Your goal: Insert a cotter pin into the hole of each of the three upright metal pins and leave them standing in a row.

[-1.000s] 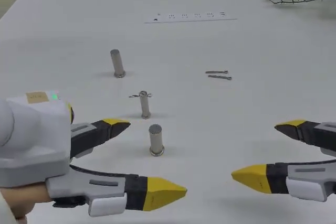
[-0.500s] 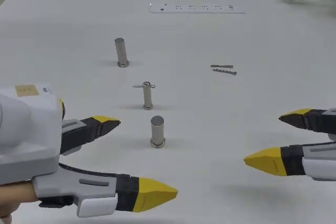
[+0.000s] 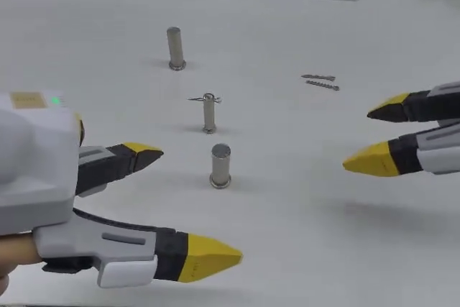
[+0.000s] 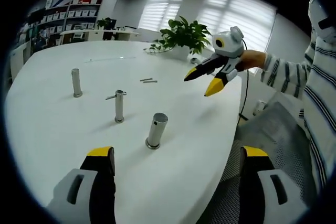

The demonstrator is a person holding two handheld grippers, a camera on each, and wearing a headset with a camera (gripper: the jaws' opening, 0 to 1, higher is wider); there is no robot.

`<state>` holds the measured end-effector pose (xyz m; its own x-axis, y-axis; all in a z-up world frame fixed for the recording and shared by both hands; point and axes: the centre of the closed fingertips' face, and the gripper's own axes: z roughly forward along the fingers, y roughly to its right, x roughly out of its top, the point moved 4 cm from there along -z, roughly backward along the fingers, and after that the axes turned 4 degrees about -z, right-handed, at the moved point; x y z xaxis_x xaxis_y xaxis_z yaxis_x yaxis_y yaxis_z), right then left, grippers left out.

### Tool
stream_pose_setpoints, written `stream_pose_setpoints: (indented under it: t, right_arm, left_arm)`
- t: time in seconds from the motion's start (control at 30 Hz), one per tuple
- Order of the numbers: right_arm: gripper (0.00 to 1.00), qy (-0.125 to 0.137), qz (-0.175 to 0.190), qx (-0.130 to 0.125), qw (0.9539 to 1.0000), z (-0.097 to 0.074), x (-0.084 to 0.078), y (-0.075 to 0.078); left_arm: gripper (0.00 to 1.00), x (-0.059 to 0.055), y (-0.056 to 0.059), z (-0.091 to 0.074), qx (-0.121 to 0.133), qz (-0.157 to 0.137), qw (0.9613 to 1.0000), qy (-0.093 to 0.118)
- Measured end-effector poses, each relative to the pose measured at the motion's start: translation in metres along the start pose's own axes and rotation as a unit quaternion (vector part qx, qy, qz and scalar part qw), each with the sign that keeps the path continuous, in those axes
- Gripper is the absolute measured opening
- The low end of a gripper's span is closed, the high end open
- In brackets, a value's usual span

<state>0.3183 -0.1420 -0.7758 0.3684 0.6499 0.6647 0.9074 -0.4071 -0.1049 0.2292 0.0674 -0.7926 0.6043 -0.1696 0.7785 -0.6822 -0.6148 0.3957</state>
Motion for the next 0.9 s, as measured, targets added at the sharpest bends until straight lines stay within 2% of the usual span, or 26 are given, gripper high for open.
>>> stream_pose_setpoints:
  t: [0.13,0.23,0.33,0.5,0.6,0.73,0.9]
  right_arm:
    - [0.6,-0.012,-0.021,0.007,0.9997,0.004,0.01,0.014]
    - [0.58,-0.017,-0.03,0.007,0.9994,0.007,0.015,0.024]
    - [0.56,-0.034,-0.04,-0.001,0.9986,0.01,0.017,0.039]
    - [0.46,-0.037,-0.039,0.002,0.9986,0.019,0.02,0.059]
    - [0.42,-0.048,-0.035,0.007,0.9982,0.029,0.017,0.066]
    - [0.39,-0.064,-0.059,0.002,0.9962,0.04,0.015,0.074]
    - [0.35,-0.072,-0.073,-0.009,0.9947,0.048,0.019,0.086]
  left_arm:
    - [0.99,-0.006,-0.006,0.0,0.013,-0.009,0.9999,-0.006]
    - [0.99,-0.005,-0.008,-0.001,0.021,-0.016,0.9997,0.001]
    - [0.99,-0.004,-0.007,-0.003,0.019,-0.026,0.9995,0.005]
    - [0.99,-0.005,-0.006,-0.005,0.019,-0.036,0.9992,0.004]
    - [0.99,-0.005,-0.007,-0.004,0.022,-0.044,0.9988,0.007]
    - [0.99,-0.002,-0.011,-0.004,0.035,-0.044,0.9982,0.02]
    - [0.98,-0.003,-0.013,-0.006,0.041,-0.052,0.9976,0.019]
